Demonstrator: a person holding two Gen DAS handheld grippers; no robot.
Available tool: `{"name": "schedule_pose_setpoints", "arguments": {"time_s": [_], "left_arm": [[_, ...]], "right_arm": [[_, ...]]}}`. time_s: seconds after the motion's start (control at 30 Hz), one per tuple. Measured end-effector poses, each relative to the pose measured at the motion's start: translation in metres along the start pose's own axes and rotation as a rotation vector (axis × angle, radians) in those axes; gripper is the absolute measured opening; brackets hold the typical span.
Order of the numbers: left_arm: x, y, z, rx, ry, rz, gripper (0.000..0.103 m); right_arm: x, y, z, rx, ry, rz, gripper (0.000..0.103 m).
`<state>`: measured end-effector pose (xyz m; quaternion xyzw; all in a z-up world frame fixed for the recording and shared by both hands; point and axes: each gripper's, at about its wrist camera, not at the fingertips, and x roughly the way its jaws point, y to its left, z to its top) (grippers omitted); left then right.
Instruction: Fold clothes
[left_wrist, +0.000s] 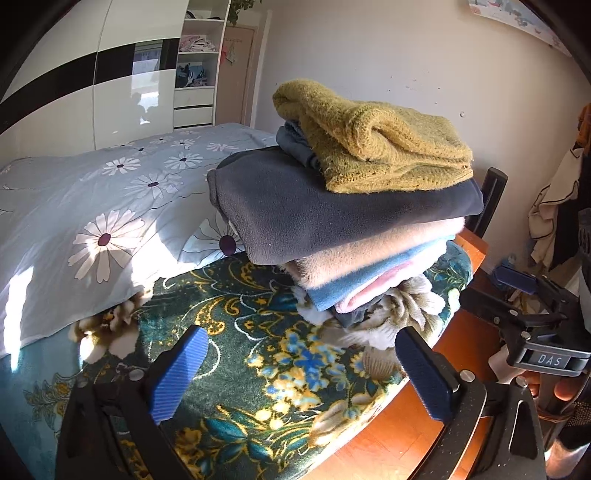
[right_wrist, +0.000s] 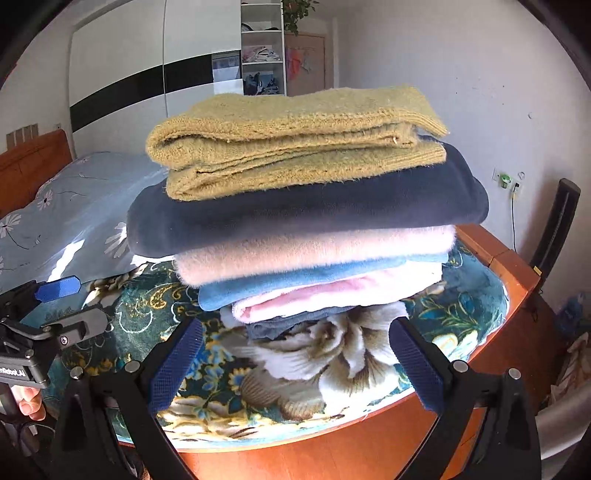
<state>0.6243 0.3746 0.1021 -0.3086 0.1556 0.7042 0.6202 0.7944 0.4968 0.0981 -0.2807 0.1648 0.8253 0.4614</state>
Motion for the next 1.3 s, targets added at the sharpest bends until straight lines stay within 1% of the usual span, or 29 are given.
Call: {"name": "schedule_pose_setpoints", "arguments": {"time_s": [0.13, 0.2, 0.23, 0.37, 0.57, 0.93, 1.3], "left_arm": [[-0.011, -0.007, 0.0, 0.026, -0.025, 0.047, 0.103], [-0.016, -0.009, 0.001, 0.038, -0.038, 0.06, 0.103], [-0.019, -0.011, 0.002, 0.043, -0.044, 0.066, 0.103], [-0.029, -0.013, 0.004, 0.049, -0.059, 0.08, 0.103], [-0.037, -0.013, 0.004, 0.046, -0.079, 0.111, 0.103], [-0.048, -0.008, 0.004, 0.044, -0.093, 0.161, 0.103], [-0.055, -0.01, 0.003, 0.053, -0.1, 0.161, 0.103]], "right_arm": [[-0.009, 0.007, -0.002, -0.02, -0.017, -0.049, 0.101], [-0.012, 0.011, -0.001, -0.031, -0.034, -0.058, 0.101], [-0.012, 0.013, -0.002, -0.029, -0.044, -0.049, 0.101], [-0.009, 0.014, -0.002, 0.005, -0.035, -0.019, 0.101], [-0.019, 0.018, 0.003, -0.01, -0.049, -0.049, 0.101], [-0.033, 0.02, 0.012, 0.01, -0.059, -0.067, 0.101], [-0.044, 0.027, 0.015, -0.028, -0.063, -0.089, 0.101]]}}
